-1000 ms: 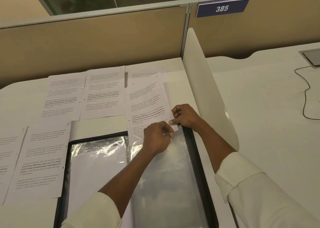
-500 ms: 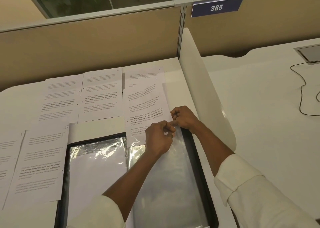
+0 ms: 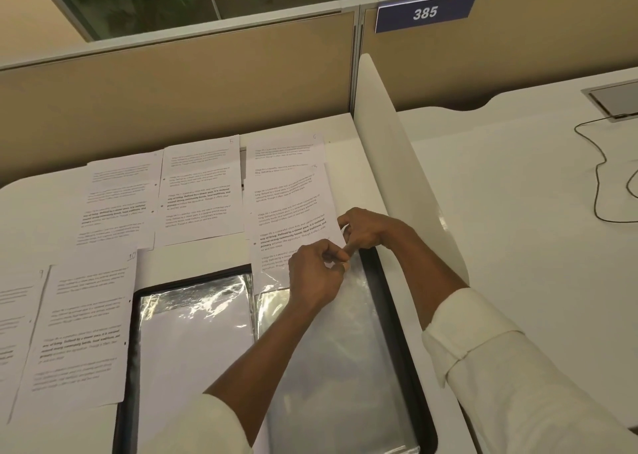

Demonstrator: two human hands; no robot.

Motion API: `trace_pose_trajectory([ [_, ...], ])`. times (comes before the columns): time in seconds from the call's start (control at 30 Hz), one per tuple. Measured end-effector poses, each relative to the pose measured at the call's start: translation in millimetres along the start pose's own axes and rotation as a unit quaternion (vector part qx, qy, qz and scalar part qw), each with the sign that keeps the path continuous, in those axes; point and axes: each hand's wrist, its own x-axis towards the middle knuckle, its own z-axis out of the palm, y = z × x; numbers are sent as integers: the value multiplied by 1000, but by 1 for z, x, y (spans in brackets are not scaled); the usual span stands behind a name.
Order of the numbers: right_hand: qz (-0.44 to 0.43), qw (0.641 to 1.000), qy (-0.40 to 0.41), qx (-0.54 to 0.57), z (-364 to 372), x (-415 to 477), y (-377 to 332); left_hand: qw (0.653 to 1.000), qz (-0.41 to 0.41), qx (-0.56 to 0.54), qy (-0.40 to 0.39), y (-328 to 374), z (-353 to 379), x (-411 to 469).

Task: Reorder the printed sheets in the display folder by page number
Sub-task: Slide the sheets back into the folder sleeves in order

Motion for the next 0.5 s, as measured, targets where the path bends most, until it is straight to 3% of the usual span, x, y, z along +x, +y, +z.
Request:
trace_pose_trajectory([
  [0.23,-9,999,-1,-42,2,-1,-2,998,19,52,28,-8,2,1],
  [0.5,12,999,52,13,7,1,16,983,-18,138,117,-48,-38,23],
])
